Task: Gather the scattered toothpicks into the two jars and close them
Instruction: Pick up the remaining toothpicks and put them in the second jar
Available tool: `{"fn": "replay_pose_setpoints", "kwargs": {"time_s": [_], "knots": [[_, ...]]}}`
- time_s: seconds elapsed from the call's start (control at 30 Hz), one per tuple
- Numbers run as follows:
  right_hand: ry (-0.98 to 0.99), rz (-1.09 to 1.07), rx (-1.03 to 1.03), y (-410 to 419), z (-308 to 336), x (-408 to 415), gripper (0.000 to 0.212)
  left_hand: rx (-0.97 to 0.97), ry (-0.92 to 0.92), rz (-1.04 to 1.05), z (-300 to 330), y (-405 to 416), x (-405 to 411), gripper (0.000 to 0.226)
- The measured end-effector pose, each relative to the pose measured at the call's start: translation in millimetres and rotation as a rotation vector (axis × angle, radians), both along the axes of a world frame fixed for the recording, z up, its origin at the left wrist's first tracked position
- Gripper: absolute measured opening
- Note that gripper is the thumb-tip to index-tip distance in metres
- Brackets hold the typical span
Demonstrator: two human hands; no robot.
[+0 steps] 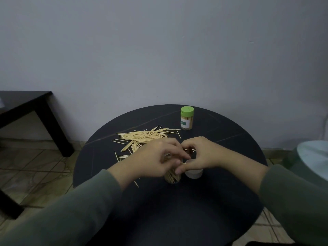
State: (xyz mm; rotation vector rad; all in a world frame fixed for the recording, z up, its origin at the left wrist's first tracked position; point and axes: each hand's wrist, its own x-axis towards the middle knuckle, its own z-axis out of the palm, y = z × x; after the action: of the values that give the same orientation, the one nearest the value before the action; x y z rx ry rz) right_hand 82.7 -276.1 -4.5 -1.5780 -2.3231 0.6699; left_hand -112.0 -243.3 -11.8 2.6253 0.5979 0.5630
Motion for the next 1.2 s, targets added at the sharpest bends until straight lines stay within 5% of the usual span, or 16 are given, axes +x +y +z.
{"fn": "replay_pose_setpoints", "kwargs": {"time_s": [0.27,0.6,0.7,0.93,1.2], "knots": [[0.016,0.026,-0.002,3.2,-2.6,2.5,0.053,0.011,-0.007,0.055,5.2,3.9,-2.7,0.004],[-0.103,0.039,-0.060,5.1,-0.7,9.9,0.060,-0.144,-0.020,0.229,6.6,21.5,-26.4,0.006],[-0.143,-0.033,-0.016,10.4,-2.0,16.1,0.049,-0.158,-0.016,0.374,7.2,27.6,-29.5,0.011],[-0.525,-0.203,0.120,29.6,-18.6,26.9,0.032,-0.215,0.364,0.437,-13.9,37.5,-30.5,0.017],[-0.423,-0.228,0.113,45.4,-27.1,16.5,0.015,-0.130,0.383,0.476,-29.6,41.6,-14.1,0.003]]}}
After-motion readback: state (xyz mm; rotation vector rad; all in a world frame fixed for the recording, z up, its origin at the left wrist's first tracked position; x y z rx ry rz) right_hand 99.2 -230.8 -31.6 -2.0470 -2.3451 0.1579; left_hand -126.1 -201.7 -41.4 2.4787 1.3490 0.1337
